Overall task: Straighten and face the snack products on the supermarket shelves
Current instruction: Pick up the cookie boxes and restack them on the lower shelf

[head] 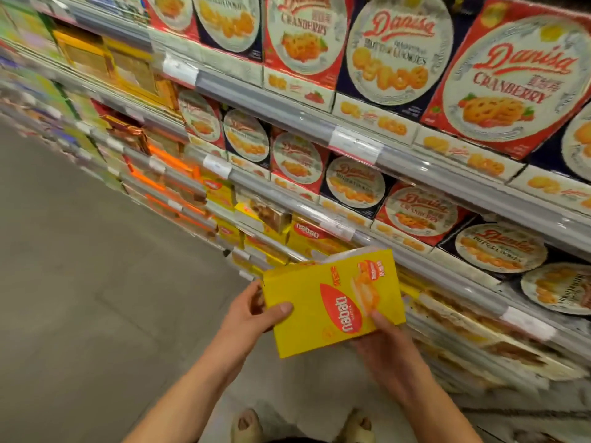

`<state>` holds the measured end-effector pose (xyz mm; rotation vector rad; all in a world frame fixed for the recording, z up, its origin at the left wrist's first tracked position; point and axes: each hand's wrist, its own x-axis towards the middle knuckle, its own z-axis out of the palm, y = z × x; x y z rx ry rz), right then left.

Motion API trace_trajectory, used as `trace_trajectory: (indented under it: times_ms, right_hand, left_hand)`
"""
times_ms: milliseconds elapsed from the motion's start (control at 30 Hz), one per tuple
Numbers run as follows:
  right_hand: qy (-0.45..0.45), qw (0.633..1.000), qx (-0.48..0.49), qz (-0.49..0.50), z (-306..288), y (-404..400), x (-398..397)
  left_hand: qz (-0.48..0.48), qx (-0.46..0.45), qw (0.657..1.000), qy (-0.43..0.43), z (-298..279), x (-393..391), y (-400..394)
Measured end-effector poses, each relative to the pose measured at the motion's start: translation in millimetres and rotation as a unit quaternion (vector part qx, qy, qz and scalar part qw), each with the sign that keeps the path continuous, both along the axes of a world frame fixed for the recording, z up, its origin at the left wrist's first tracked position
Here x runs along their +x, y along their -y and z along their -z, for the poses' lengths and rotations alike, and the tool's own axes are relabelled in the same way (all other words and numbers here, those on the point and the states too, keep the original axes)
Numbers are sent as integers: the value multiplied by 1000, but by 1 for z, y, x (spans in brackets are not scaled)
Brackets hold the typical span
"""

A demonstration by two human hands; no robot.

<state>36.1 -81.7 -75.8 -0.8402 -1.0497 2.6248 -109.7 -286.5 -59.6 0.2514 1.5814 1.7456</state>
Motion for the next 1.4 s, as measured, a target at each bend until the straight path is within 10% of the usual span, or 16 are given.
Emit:
trace_trajectory:
  times_ms: [233,467,733,1000,1400]
  right_hand:
    - [77,968,238,26,-47,-10,-24]
    - [178,860,457,-141,-78,-18,-61]
    - [148,786,538,-266,-49,-17,-177]
    - [231,593,674,-375,18,-25,-244]
    - [316,613,631,-355,59,16,-302]
  left_hand:
    - [62,36,997,-12,-6,-59,12]
    - [129,42,991,-5,22,-103,25]
    - [-29,-118,991,-53,70,-179,46]
    - [-185,-131,974,-6,79,-239,44]
    - [32,-163,978,-124,113,-376,-26]
